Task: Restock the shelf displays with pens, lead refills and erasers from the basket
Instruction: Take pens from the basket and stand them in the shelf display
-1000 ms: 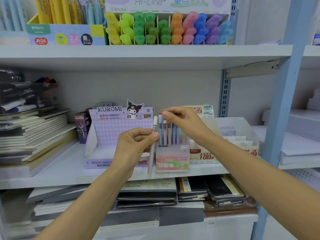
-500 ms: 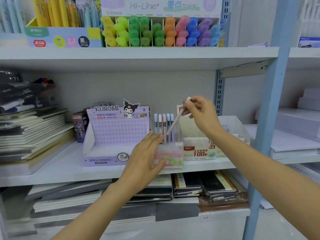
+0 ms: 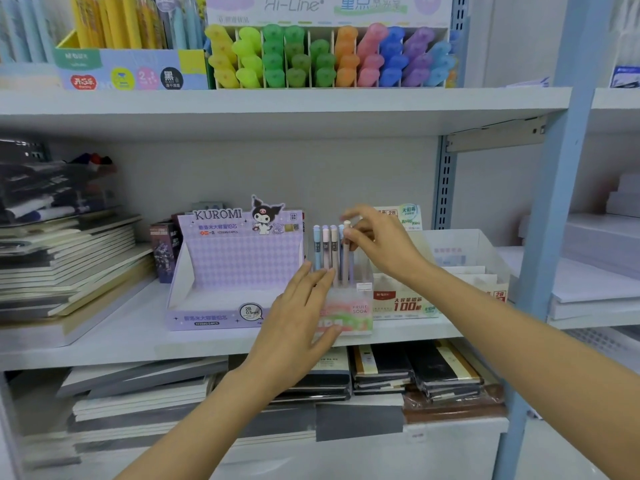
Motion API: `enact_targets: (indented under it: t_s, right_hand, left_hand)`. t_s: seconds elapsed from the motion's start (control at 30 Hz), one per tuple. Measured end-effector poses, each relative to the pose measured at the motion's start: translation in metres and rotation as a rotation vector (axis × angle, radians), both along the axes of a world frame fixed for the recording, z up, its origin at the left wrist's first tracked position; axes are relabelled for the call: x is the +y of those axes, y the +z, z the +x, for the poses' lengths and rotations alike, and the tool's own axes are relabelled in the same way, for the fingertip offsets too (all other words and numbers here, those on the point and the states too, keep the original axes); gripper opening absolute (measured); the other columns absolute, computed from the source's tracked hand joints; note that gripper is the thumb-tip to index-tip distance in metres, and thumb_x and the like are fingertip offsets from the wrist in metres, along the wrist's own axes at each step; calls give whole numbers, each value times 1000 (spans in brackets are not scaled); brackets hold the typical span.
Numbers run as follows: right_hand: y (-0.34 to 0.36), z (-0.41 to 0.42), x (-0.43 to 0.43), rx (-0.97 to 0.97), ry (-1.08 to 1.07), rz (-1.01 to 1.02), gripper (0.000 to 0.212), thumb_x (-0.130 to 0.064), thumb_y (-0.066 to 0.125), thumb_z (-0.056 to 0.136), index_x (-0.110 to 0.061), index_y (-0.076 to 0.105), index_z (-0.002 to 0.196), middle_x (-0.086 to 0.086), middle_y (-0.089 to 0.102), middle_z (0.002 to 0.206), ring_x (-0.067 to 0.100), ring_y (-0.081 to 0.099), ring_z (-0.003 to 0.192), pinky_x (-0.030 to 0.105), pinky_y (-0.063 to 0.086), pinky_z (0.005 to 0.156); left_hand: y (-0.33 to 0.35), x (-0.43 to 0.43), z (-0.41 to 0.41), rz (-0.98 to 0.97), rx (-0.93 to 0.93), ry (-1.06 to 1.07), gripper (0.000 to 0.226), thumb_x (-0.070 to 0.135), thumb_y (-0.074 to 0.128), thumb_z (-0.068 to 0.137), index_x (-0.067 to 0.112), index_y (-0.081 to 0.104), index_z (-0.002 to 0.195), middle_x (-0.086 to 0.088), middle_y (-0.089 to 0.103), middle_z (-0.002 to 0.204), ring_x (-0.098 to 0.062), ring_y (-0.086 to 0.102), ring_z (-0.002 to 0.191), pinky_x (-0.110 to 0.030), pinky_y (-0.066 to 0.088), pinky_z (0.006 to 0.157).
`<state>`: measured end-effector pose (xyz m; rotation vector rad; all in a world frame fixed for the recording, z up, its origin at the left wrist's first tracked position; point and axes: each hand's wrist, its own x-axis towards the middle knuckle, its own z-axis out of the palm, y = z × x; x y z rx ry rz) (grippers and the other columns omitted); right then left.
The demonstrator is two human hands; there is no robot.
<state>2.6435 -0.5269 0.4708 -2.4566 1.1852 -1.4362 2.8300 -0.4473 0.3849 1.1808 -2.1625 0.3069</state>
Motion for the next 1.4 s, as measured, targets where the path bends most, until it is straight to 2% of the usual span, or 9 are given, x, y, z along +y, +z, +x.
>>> enact_targets:
  t_s: [0.2,0.37,0.47,0.53,0.6,0.8,1.0,1.2,1.4]
  right_hand:
    - [-9,7,-12,-44,-98,-88,9,-15,68,88,-12,68,96,2,62,89,13,57,80,25,45,73]
    - [-13,6,-8,-4,-150,-33,26,-21,63,93,-14,68,117,4,54,100,12,51,89,23,42,82]
    - [-22,2,19,-93,-89,-131,24,-19,59,95,-11,65,116,3,59,100,10,54,85,17,40,76]
    - [-38,-2,47,-173,21,-199,13,-16,56,95,-9,67,99,-3,62,84,9,56,72,17,43,64]
    - [-65,-6,72,-188,125,-161,17,-18,53,96,-11,62,83,-7,58,67,11,55,59,25,45,55]
    - [-196,-11,111,91,199,264,32,-14,55,97,-2,60,68,7,55,56,18,52,53,36,42,55]
    - [-341,-23,122,291,181,888,22,-22,59,96,-13,64,77,0,64,65,3,57,52,21,48,56]
    - [-471,-33,146,618,85,1167,22,-31,63,93,-14,67,106,3,69,107,19,64,94,27,48,75]
    - [-523,-20,151,667,-26,1201,28,-34,68,89,-12,60,104,7,67,99,23,63,86,38,54,76]
  left_hand:
    - [0,0,0,20,4,-10,74,43,51,96,25,11,155,9,11,162,-4,-12,148,-29,11,118]
    - [8,4,1,93,6,-34,77,40,54,95,24,9,156,7,8,163,-5,-10,148,-33,10,122]
    - [5,15,-1,-8,106,-19,68,32,57,93,19,27,152,-2,22,158,-17,15,147,-37,22,119]
    - [-6,26,-4,-186,219,-17,46,27,55,90,14,50,133,-4,49,132,-18,43,121,-34,40,101]
    - [-29,38,-7,-266,336,-31,23,27,52,88,17,56,108,2,56,99,-13,48,89,-27,42,76]
    - [-145,59,-18,224,298,-17,18,35,57,89,29,48,74,9,50,58,-9,48,55,-25,35,52]
    - [-294,80,-12,978,88,91,5,31,65,87,26,67,88,9,60,75,-16,61,75,-26,39,63]
    - [-399,104,-3,965,-34,283,30,29,60,89,32,62,119,5,60,131,-14,54,121,-27,34,102]
    - [-438,87,-1,961,-49,252,50,27,55,96,24,42,145,-1,40,151,-24,32,140,-36,29,114]
